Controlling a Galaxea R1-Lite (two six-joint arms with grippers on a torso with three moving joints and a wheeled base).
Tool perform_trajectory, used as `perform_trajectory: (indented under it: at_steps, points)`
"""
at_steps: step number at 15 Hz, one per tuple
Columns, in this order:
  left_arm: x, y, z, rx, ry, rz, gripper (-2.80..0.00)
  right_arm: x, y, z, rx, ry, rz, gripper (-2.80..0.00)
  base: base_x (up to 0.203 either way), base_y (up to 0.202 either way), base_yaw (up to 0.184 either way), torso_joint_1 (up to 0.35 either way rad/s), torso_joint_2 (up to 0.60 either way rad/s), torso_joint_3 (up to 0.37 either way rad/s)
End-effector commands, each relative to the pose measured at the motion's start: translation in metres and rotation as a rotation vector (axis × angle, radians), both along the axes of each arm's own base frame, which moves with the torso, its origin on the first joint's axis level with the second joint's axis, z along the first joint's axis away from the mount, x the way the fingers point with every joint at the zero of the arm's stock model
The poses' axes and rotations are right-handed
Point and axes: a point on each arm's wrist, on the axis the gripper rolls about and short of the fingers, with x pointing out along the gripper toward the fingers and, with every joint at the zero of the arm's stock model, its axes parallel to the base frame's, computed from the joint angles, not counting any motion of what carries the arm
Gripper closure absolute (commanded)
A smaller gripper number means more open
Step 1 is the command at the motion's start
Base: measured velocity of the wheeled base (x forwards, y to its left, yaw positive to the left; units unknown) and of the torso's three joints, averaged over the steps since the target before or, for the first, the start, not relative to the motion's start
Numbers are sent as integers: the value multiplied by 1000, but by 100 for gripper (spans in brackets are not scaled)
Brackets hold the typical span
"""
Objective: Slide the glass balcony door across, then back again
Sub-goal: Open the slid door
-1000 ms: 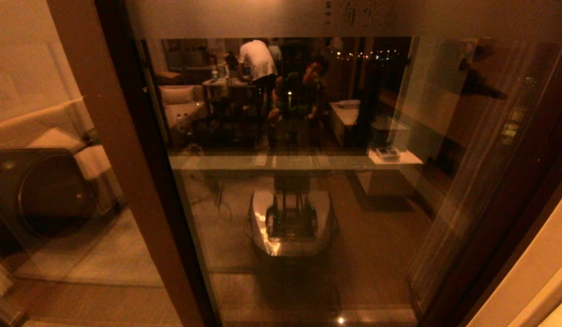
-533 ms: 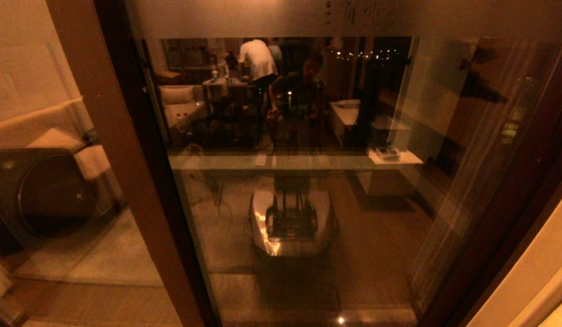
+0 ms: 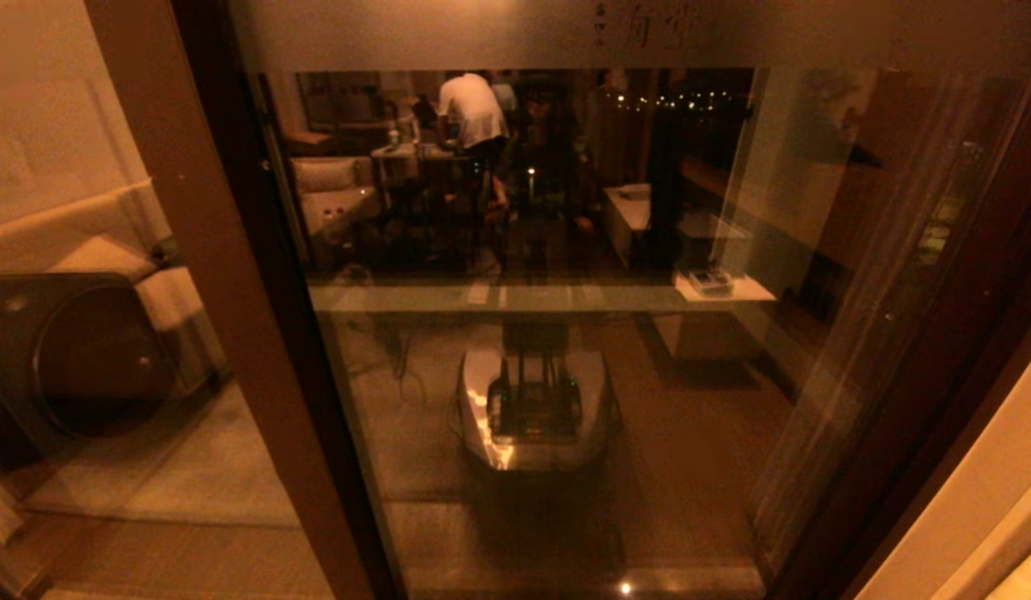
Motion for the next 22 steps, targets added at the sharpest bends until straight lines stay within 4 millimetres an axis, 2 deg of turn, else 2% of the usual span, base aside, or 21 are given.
perform_trajectory:
  at_steps: [1,7,9,11,13,17,22]
  points:
    - [2,0,-6,0,21,0,0,-27,22,24,-127,-32,-24,-280,0,0,0,0,0,0]
    - [2,0,-6,0,21,0,0,-32,24,45,-190,-89,-22,-280,0,0,0,0,0,0]
    - [2,0,-6,0,21,0,0,-31,28,62,-208,-142,5,-280,0,0,0,0,0,0]
    - [2,0,-6,0,20,0,0,-23,32,61,-200,-135,40,-280,0,0,0,0,0,0]
    - [2,0,-6,0,20,0,0,-11,34,70,-200,-148,61,-280,0,0,0,0,0,0]
    - [2,0,-6,0,20,0,0,46,11,48,-158,-9,34,-280,0,0,0,0,0,0]
    - [2,0,-6,0,20,2,0,95,-21,34,-105,132,-3,-280,0,0,0,0,0,0]
